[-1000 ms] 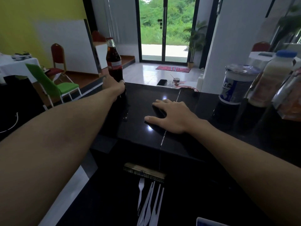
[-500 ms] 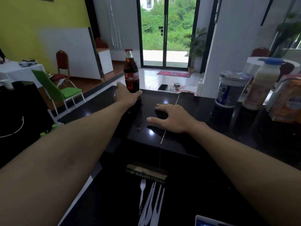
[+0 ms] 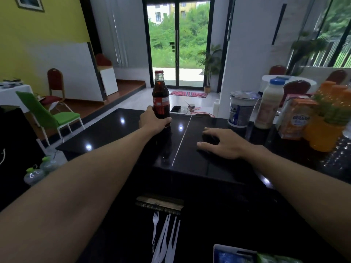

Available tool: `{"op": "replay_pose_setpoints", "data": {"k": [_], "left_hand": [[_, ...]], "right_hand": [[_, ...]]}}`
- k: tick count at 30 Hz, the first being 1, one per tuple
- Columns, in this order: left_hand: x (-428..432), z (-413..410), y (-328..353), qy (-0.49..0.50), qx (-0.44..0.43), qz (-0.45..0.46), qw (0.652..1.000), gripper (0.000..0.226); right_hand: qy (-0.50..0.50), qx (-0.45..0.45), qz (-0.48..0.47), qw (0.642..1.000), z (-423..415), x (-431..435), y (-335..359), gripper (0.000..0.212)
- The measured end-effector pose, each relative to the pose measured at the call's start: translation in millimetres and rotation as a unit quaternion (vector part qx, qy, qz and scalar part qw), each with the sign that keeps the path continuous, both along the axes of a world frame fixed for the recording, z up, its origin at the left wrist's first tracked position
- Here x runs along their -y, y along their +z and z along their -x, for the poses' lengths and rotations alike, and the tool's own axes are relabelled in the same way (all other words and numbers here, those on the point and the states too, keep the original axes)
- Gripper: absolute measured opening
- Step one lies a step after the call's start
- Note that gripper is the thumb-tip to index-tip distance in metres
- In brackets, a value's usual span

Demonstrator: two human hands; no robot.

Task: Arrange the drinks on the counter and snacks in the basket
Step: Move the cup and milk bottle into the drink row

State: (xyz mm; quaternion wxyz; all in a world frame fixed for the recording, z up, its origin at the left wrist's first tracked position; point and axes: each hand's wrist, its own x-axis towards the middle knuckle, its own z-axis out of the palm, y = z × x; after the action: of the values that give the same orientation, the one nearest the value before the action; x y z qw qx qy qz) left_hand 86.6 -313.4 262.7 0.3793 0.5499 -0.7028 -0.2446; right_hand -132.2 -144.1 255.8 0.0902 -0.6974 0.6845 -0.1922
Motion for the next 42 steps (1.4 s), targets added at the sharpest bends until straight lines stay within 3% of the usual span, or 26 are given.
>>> {"op": "replay_pose_setpoints", "data": {"k": [10,28,38,42], "left_hand": [[-31.4,61.9,-0.8,-0.064,-0.010,0.016,0.998,0.058],[-34.5,146.6,-17.4,-0.132,-0.047,0.021,0.990,0.055],[-17.0,159.6,-16.8,-0.178,0.005,-0.002,0.984,0.066],[-13.9,168.9,-24.5,-0.159,0.049,0.033,0.986,0.069]], "right_hand": [[-0.064,-0.016,-0.050,0.997,74.4,-55.8,8.2,0.107],[-0.069,0.013,-0.041,0.997,88.5,-61.9,-4.9,0.093],[-0.069,0.007,-0.038,0.997,88.0,-62.0,-5.1,0.090],[-0.067,0.008,-0.039,0.997,88.8,-61.8,-5.7,0.091]]}}
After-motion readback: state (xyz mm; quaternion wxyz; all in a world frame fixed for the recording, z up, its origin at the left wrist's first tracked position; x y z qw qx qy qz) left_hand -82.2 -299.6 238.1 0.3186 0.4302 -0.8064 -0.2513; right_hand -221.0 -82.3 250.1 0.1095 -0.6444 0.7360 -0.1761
